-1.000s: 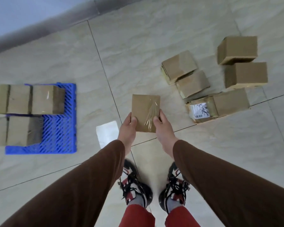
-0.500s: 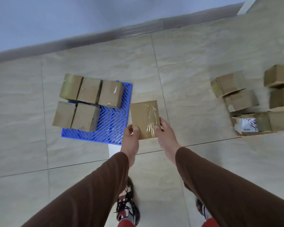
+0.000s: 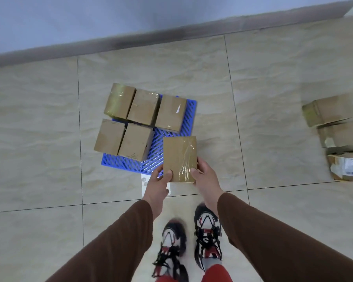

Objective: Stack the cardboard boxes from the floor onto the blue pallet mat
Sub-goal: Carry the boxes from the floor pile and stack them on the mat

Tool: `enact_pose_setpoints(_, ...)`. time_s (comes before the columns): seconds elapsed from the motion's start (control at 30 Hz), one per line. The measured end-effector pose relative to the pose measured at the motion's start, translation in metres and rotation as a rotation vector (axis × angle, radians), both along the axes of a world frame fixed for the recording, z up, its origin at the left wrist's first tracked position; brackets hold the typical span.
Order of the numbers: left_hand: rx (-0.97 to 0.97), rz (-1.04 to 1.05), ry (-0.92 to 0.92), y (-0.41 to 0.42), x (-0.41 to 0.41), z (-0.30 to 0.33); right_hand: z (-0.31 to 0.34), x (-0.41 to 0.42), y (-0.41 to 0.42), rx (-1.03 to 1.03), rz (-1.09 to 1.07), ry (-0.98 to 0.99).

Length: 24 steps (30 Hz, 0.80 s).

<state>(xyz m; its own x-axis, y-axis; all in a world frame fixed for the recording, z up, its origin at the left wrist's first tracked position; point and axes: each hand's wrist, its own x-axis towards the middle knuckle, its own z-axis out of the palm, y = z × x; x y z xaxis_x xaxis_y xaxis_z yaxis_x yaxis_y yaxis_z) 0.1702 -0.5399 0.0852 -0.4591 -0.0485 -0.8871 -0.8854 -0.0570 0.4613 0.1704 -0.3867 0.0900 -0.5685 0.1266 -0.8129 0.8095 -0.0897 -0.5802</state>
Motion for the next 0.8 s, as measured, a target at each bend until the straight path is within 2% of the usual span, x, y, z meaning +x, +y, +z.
enact_pose_setpoints(0.1, 0.028, 0.062, -0.054, -0.015, -0.002, -0.016, -0.017, -0.004, -0.018, -0.027, -0.066, -0.062)
enact_pose_setpoints(0.27, -0.012, 0.12, -0.051, -0.044, -0.006, -0.061, -0.059, -0.01, -0.061, -0.03, -0.163, -0.111)
enact_pose_setpoints(0.43, 0.032, 0.166, -0.052, -0.066, -0.025, -0.107, -0.1, -0.023, -0.091, -0.007, -0.284, -0.134)
enact_pose_setpoints(0.57, 0.076, 0.183, -0.082, -0.074, -0.038, -0.141, -0.131, -0.034, -0.102, 0.034, -0.277, -0.114)
enact_pose_setpoints(0.8, 0.036, 0.106, -0.109, -0.088, -0.042, -0.173, -0.157, -0.038, -0.116, 0.086, -0.261, -0.099)
